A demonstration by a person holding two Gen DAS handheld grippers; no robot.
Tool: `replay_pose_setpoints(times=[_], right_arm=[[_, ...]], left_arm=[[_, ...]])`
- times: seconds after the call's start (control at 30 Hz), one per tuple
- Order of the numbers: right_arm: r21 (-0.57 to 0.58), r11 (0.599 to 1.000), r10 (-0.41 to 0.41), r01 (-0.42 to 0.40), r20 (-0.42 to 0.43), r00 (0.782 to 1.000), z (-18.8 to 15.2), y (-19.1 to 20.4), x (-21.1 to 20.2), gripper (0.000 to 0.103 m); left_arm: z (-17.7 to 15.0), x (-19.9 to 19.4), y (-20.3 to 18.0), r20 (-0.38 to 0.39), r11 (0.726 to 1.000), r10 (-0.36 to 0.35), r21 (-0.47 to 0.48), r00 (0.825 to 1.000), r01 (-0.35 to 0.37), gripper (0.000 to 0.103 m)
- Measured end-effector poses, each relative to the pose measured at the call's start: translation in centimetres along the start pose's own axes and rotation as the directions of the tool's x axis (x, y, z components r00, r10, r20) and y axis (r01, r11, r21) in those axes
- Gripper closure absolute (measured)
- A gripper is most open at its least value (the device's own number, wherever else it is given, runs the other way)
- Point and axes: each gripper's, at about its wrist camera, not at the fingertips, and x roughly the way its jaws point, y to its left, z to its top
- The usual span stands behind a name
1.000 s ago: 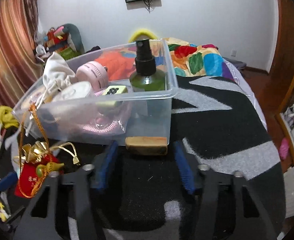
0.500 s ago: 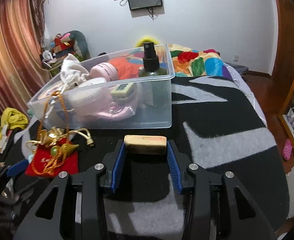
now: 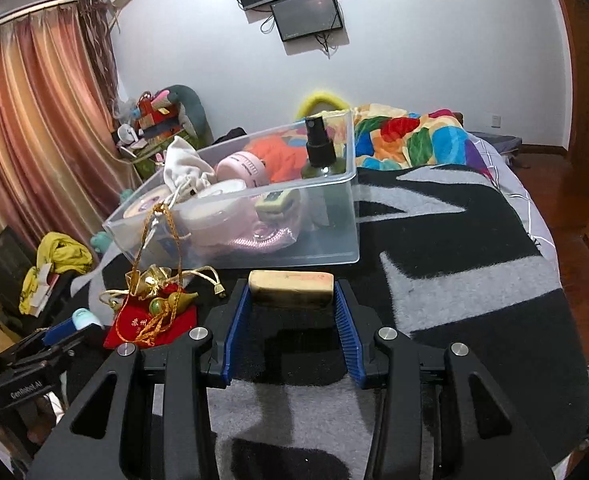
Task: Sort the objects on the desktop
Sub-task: 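Carry the teal tube with the left tool while the right tool carries the wooden block to the box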
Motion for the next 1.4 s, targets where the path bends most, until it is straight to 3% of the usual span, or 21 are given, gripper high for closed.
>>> replay_pose_setpoints(times=[0.1,0.23,0.57,0.67,0.93,1.07,1.4], right_arm=[[0.012,1.0,0.01,-0.01,0.004,1.0,0.2,-0.2,-0.2,0.065],[0.062,0.993,0.101,-0.099,-0.022,0.995,0.2,-0.6,0.5,0.065],[0.031,0.994,0.105,-0.105,-0.018,0.994,1.0,0.6,0.8,0.065],[0.009,0.995,0.096,-0.096,-0.009,0.995,1.7,1.0,0.9,0.065],[0.0,0.993,0.117,-0.117,-0.008,0.993,2.3,1.4,1.3,0.065],[-0.027,0.995,0.098,-0.097,0.007,0.995,2.8,1.6,1.3,0.065],[-0.038,0.997,0.074,-0.074,-0.019,0.997,5.8,2.0,4.1,0.065]], left_arm=[[0.3,-0.8,-0.1,0.021,1.0,0.008,0.0,1.0,-0.008,0.031],[0.8,-1.0,-0.8,0.042,1.0,-0.024,0.016,0.999,0.024,0.031],[3.3,-0.7,-2.2,0.102,0.996,-0.06,0.065,0.993,0.054,0.031],[4.4,0.1,-2.0,0.115,0.997,-0.028,0.072,0.993,0.02,0.031],[8.0,1.7,-1.0,0.132,0.998,-0.061,0.016,0.989,0.059,0.031],[10.0,3.3,-1.2,0.112,0.993,-0.117,0.019,0.987,0.116,0.031],[13.3,7.5,-3.1,0.045,0.987,-0.156,0.04,0.987,0.155,0.031]])
